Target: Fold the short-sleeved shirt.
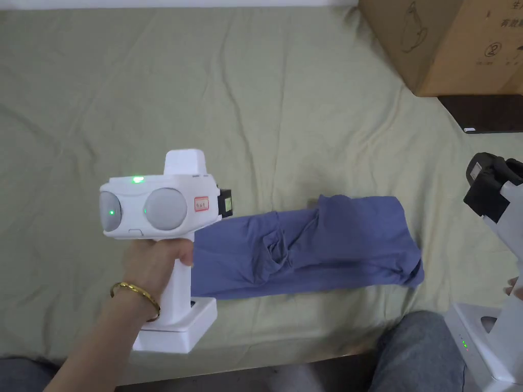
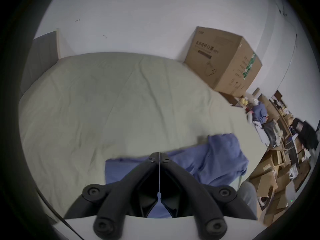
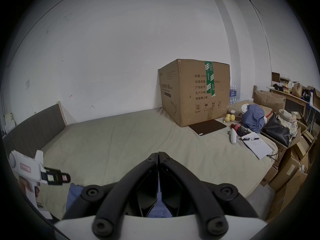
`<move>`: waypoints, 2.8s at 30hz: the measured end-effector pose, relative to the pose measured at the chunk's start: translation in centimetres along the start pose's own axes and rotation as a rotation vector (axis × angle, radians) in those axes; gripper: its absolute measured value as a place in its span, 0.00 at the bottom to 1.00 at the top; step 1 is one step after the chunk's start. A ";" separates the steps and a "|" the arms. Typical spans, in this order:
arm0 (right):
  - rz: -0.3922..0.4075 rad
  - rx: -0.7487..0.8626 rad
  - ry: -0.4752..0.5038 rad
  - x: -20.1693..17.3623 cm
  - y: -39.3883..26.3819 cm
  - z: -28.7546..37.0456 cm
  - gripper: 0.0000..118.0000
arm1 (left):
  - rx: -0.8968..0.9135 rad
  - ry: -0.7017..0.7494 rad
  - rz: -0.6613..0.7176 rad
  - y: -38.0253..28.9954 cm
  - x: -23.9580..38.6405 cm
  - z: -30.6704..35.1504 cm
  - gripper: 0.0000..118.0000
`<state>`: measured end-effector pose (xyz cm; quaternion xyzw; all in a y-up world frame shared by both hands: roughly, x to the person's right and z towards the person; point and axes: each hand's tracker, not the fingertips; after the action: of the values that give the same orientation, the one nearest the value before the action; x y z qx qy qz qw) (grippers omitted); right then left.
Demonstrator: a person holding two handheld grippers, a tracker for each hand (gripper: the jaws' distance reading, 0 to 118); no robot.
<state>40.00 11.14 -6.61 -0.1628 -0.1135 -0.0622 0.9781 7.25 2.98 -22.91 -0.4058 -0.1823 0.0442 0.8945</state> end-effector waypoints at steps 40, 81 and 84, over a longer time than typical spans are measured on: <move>0.038 0.009 0.063 -2.9 0.4 1.0 0.00 | -0.145 -0.488 0.372 -1.3 -12.4 -1.7 0.95; 0.076 -0.045 0.100 -4.8 -0.5 -0.3 0.00 | -0.040 0.236 0.299 1.7 -18.4 10.3 0.05; 0.061 -0.045 0.109 -4.8 -0.8 -0.4 0.00 | -0.012 0.147 0.257 2.0 -14.3 11.5 0.05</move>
<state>35.28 10.67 -7.93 -0.1844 -0.0534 -0.0434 0.9804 -10.06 9.23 -21.58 -0.4335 -0.0634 0.1273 0.8899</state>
